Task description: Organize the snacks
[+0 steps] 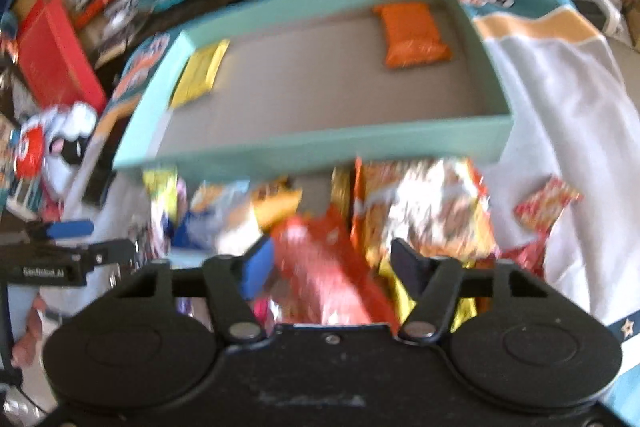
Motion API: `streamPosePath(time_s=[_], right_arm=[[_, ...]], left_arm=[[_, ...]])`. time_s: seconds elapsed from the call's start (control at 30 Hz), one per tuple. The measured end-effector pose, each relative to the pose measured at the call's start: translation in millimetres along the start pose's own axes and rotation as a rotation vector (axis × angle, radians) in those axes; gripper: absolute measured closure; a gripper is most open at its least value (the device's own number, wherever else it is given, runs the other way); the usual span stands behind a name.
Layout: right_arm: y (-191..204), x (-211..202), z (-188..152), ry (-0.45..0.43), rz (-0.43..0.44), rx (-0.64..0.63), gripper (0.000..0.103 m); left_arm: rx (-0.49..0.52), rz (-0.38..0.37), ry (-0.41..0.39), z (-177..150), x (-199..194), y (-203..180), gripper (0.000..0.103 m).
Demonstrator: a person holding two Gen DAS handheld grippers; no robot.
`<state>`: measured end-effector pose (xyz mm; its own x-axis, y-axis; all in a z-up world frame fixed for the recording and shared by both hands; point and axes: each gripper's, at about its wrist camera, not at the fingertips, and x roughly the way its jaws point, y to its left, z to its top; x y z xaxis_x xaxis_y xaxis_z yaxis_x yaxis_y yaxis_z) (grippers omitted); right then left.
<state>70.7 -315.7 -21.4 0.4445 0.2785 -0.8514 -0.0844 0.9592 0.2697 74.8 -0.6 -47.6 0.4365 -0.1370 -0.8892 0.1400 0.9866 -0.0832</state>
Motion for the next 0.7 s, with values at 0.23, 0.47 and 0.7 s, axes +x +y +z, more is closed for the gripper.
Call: streamPosePath(time_s=[0.23,0.47,0.7], right_arm=[[12,16,-11,0.029,-0.046,-0.056,0.050],[19,18,-18,-0.001,-0.084,-0.099,0.053],[24,16,-17,-0.006,-0.075,-0.088,0.076]], left_arm=[[-0.024,-0.004,0.078,-29,15,6,0.000],[0.047,0.048,0.066,-34,23,-8,0.006],[0.087,0.016,0.038,-32,10,-10,0.043]])
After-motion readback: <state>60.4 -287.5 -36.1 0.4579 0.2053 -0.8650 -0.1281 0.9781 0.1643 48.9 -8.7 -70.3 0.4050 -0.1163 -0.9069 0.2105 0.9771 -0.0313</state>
